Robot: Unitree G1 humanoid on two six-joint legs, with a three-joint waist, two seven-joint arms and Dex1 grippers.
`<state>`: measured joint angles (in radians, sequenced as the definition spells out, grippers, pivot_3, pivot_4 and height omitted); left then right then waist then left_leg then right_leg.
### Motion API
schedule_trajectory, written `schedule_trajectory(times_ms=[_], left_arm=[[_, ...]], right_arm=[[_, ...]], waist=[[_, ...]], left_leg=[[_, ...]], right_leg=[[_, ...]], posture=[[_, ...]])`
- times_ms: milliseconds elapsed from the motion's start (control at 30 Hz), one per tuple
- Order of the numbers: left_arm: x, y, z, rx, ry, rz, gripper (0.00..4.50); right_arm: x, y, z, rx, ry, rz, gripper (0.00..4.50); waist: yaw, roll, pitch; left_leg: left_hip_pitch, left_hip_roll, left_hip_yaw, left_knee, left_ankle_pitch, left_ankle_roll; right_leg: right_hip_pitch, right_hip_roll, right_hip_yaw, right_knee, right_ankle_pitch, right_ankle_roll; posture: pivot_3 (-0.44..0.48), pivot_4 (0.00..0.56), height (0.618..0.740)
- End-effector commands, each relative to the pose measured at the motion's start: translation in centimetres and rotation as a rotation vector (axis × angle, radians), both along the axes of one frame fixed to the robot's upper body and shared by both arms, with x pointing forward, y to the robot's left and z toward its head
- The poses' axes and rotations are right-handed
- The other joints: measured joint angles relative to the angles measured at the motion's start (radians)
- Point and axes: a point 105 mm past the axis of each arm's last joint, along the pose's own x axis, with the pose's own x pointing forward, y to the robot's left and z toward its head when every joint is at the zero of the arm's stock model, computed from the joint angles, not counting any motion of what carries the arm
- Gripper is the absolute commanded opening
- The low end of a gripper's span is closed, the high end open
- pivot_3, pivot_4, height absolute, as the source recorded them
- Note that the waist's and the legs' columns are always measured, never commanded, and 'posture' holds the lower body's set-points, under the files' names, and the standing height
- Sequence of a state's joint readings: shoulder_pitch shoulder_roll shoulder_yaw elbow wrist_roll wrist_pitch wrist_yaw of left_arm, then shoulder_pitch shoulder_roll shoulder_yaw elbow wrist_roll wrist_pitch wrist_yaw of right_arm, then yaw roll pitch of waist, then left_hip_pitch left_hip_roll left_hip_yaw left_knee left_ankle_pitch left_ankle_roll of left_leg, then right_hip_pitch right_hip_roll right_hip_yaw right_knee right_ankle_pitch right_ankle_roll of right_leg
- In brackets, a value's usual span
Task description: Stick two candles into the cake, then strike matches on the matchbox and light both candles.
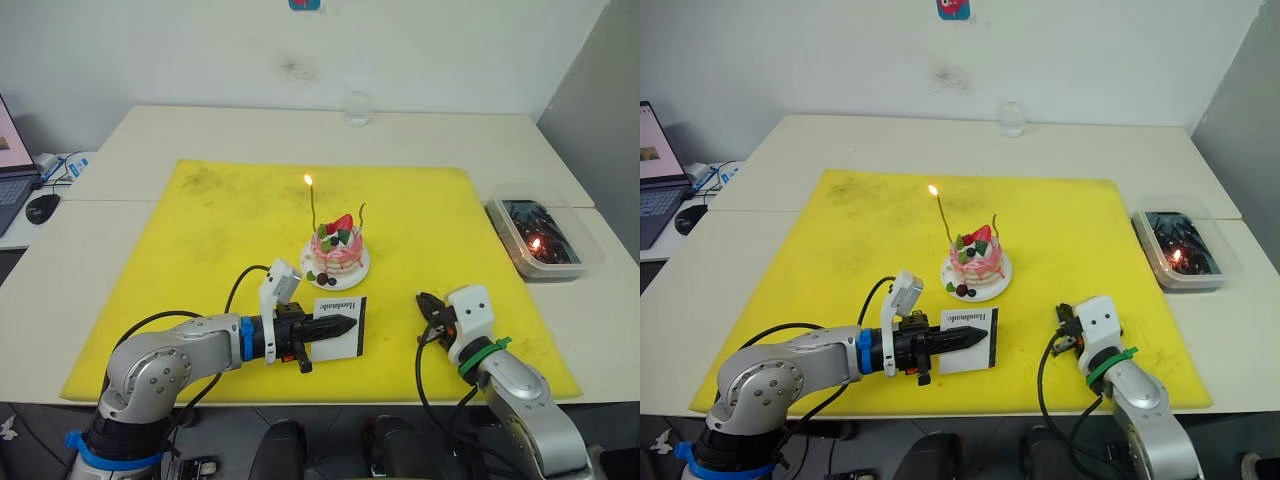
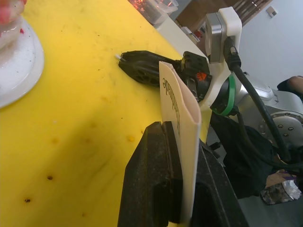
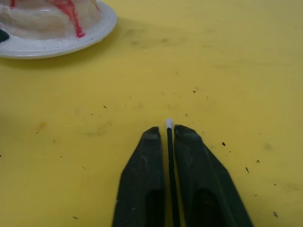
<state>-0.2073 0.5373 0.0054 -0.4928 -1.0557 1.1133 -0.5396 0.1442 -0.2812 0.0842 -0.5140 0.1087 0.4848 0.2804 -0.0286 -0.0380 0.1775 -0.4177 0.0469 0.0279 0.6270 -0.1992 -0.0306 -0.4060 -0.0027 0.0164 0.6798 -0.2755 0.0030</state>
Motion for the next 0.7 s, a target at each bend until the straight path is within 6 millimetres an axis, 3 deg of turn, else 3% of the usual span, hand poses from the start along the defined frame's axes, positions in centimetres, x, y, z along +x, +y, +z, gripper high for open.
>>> schedule_trajectory(times_ms=[33, 700], left_arm=[[-0.24, -0.24, 0.64, -0.01, -0.02, -0.026, 0.0], [-0.12, -0.25, 0.53, -0.011, -0.019, -0.02, 0.0]], right_arm=[[-0.17, 0.0, 0.05, 0.005, 0.004, -0.006, 0.05], [-0.38, -0.08, 0.27, 0.02, 0.001, -0.009, 0.05]], waist=[[0.0, 0.0, 0.0], [0.0, 0.0, 0.0]], left_leg=[[0.0, 0.0, 0.0, 0.0, 0.0, 0.0], [0.0, 0.0, 0.0, 0.0, 0.0, 0.0]], right_leg=[[0.0, 0.0, 0.0, 0.0, 0.0, 0.0], [0.0, 0.0, 0.0, 0.0, 0.0, 0.0]], posture=[[0.0, 0.15, 0.74], [0.0, 0.15, 0.74]])
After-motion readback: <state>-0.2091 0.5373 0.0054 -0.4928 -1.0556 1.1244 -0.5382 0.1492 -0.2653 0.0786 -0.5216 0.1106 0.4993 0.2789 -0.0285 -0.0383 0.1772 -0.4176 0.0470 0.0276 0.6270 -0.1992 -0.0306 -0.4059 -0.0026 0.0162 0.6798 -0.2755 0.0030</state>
